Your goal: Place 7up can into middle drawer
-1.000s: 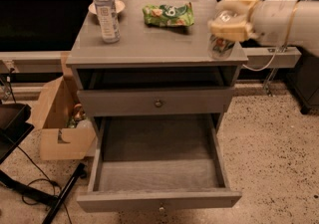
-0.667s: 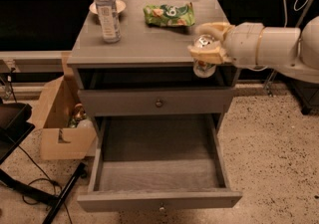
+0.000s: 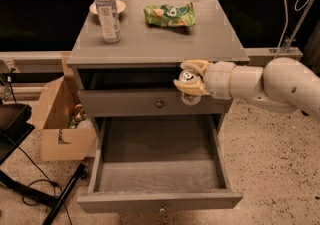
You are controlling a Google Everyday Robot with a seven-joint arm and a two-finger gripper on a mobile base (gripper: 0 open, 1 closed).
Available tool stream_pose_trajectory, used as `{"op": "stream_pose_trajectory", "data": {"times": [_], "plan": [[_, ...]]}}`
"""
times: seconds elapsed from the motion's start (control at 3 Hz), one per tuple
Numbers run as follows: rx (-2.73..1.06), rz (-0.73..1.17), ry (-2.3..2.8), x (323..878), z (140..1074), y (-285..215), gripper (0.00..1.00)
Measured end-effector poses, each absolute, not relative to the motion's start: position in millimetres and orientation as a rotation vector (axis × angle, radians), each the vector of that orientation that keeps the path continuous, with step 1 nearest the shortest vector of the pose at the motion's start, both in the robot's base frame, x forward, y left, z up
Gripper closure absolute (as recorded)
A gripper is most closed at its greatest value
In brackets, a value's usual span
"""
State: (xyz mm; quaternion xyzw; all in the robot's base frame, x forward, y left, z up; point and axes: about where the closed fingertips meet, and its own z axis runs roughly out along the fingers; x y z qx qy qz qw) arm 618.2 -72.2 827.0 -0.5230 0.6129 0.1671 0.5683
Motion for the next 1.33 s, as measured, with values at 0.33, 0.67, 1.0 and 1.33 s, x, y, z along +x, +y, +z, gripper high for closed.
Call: {"op": "stream_pose_trajectory", "data": {"times": [0.33, 0.67, 1.0, 1.33], "plan": [[-1.195, 0.447, 1.434, 618, 791, -68, 1.0], [-1.196, 0.454, 1.436, 620, 789, -66, 1.0], [-1.099, 0.554, 1.497, 591, 710, -73, 1.0], [-0.996, 0.604, 1.529, 564, 627, -80, 1.0]]}}
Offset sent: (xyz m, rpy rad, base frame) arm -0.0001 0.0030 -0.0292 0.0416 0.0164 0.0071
